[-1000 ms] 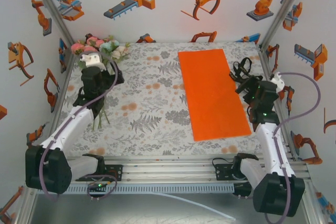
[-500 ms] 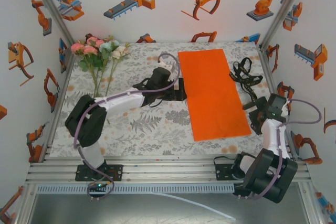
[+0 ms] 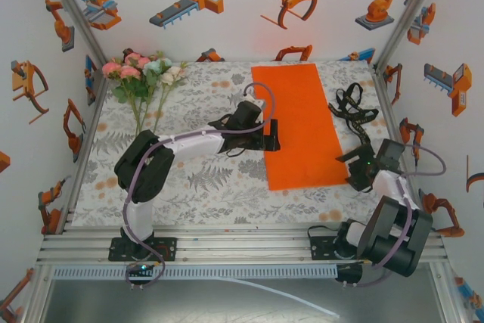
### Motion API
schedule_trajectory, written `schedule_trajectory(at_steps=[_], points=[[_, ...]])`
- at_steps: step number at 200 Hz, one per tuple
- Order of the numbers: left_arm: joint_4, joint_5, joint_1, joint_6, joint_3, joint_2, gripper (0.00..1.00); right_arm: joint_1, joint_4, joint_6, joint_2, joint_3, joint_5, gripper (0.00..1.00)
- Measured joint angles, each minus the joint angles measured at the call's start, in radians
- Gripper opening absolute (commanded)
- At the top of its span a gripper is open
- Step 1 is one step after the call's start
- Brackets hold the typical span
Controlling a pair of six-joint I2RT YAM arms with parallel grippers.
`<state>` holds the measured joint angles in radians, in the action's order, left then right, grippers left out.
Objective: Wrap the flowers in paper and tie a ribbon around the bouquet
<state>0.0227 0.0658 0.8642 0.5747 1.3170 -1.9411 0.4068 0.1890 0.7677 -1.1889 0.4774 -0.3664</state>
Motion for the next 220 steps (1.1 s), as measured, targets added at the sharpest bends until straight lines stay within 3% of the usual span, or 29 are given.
schedule_trajectory(at_steps=[32, 47, 76, 104, 157, 220], points=[[0.011, -0.021, -0.043, 0.004, -0.001, 0.0, 1.0, -0.19, -0.002, 0.022, 0.016, -0.01, -0.06, 0.73], [0.013, -0.025, -0.068, 0.003, -0.003, 0.0, 1.0, -0.232, 0.036, 0.02, 0.037, 0.006, -0.054, 0.75], [0.018, -0.041, -0.097, 0.002, -0.006, 0.0, 0.98, -0.221, 0.125, -0.023, 0.114, 0.077, 0.084, 0.87], [0.02, -0.028, -0.094, 0.002, -0.012, 0.0, 0.96, -0.133, 0.117, -0.096, 0.087, 0.133, 0.159, 0.88], [0.019, 0.037, -0.076, 0.002, -0.012, -0.018, 0.94, -0.095, 0.048, -0.171, -0.139, 0.18, 0.085, 0.87], [0.014, 0.104, -0.043, 0.002, -0.006, -0.057, 0.94, -0.095, -0.032, -0.163, -0.18, 0.149, -0.012, 0.82]])
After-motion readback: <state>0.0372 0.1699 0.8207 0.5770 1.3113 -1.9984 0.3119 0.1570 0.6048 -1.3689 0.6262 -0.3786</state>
